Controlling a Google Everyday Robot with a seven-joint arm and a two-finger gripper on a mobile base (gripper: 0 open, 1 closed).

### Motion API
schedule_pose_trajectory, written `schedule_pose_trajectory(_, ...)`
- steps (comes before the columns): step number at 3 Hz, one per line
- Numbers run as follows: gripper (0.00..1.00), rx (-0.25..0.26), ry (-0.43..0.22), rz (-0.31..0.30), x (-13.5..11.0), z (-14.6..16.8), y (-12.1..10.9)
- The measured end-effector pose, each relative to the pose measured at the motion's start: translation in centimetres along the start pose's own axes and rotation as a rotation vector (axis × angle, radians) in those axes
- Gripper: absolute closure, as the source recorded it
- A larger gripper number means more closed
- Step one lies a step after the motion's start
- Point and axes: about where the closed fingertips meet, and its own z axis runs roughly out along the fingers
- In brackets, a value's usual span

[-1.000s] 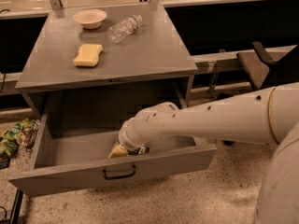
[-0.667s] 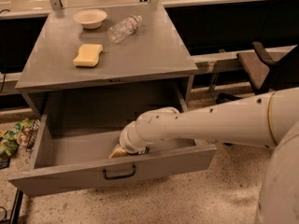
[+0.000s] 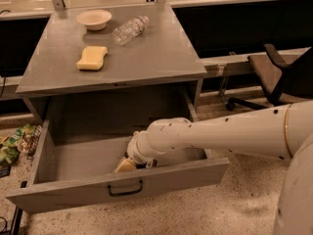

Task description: Pick rxbar chocolate from top drawer and place on counter

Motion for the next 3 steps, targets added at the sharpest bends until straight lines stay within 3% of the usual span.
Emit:
schedule_pose_trajectory(1, 0.00, -0.001, 0.001, 0.003, 1.2, -1.4, -0.6)
schedule_pose_trajectory(3, 0.44, -0.038, 0.037, -0.024, 3.9, -4.7, -0.5)
